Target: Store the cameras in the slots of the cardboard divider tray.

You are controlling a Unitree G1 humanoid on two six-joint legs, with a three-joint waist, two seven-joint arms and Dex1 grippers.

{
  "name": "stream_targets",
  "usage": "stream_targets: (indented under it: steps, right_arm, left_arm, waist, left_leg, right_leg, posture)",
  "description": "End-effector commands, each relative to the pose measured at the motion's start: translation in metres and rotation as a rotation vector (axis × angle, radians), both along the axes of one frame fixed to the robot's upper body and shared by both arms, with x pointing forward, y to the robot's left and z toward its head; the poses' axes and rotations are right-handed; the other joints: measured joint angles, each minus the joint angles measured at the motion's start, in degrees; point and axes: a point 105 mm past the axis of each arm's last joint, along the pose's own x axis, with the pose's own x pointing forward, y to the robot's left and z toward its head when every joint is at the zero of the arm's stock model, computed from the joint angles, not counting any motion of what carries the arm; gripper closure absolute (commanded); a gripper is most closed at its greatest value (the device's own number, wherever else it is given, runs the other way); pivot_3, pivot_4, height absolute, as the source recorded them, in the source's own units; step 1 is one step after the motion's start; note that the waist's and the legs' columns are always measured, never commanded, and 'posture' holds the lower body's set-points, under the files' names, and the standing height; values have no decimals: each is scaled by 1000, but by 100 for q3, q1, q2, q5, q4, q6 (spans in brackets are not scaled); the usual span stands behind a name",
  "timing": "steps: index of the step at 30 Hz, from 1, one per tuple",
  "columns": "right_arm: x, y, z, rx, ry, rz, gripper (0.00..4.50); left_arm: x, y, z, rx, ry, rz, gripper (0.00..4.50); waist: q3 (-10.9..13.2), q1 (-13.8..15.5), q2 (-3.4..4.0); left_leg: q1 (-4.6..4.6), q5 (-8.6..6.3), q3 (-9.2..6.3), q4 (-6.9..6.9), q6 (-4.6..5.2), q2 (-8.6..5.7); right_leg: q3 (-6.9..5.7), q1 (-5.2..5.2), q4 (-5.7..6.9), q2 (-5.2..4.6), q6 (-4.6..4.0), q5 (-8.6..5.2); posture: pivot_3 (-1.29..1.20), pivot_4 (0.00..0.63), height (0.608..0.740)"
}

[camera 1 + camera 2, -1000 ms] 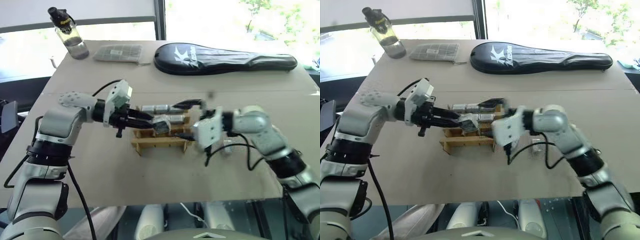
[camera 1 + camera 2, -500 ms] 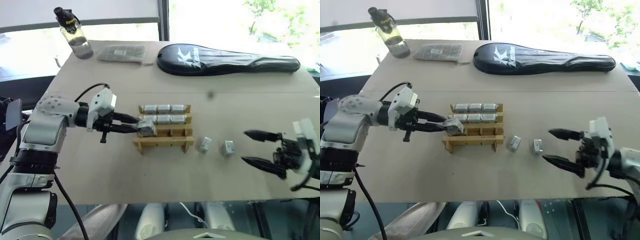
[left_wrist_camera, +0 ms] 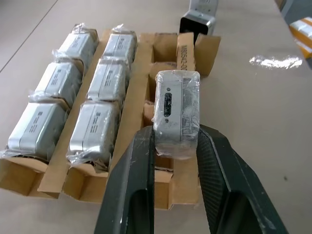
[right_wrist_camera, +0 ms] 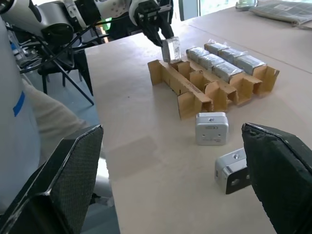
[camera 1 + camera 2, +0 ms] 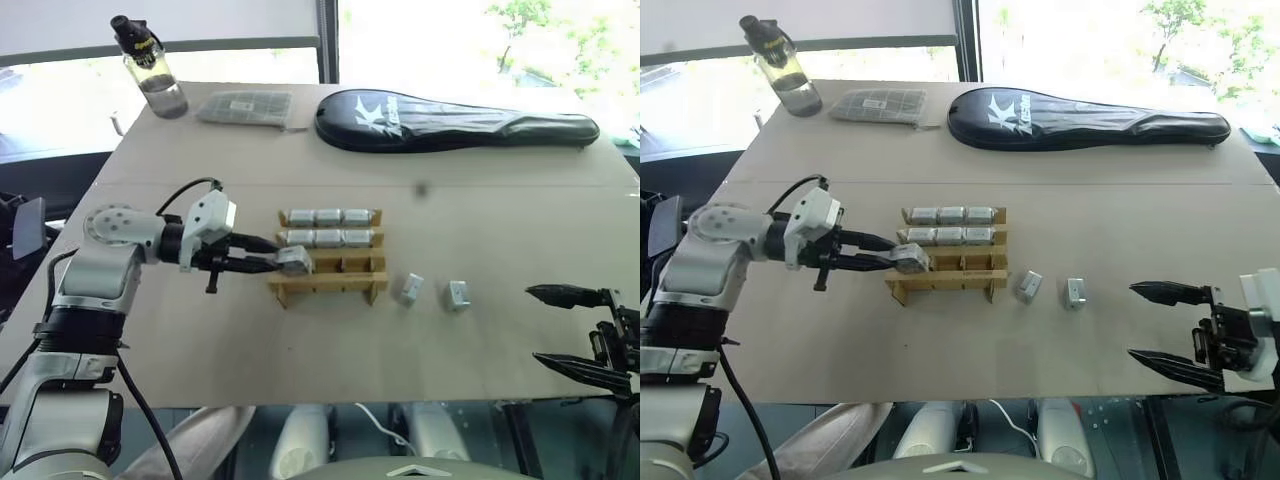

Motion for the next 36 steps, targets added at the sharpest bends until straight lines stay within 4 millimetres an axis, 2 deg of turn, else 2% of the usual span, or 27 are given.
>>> stream_targets:
  steps: [1,5,10,20,24,36]
  right_arm:
    - [-6,-8,6,-20,-54,-14,0]
    - [-8,-9,3,-24,-58,-40,0]
    - [-11,-8,2,-24,-69,-58,0]
    - [-13,-10,2,-26,-80,-84,0]
    - [-11,-11,2,-25,-87,-87,0]
    - [-11,-12,3,-23,-98,-99,0]
  left_arm:
    - [12,1,6,27,-71,-3,3826]
    - [23,-3,7,59,-110,-10,3826]
    - [25,0,-1,187,-103,-56,3826]
    - [5,0,-3,339,18,-88,3826]
    - [5,2,-5,386,16,-67,3826]
    - [10,-16,-15,349,22,-4,3826]
  waist:
    - [-1,5,-2]
    - [-2,17,-5]
    - [-6,7,-4]
    - [-13,-10,-2]
    - [-13,-15,-1]
    - [-13,-9,-2]
  left_leg:
    - [0,0,-1,0,0,0]
    - [1,0,-7,3,0,-1]
    - [4,0,-2,2,0,-2]
    - [13,0,-2,2,1,1]
    - [11,-1,-3,0,0,2]
    - [10,-1,-4,-1,1,2]
  right_leg:
    - [-2,1,0,0,0,0]
    - [-8,6,0,0,0,0]
    - [-3,9,-2,-1,0,1]
    - [1,12,5,0,3,-3]
    - [1,10,2,2,13,-9]
    - [2,10,1,5,13,-9]
  posture:
    - [0,150,740]
    - [0,150,740]
    - [0,150,740]
    - [0,150,740]
    - [0,150,740]
    - [0,150,740]
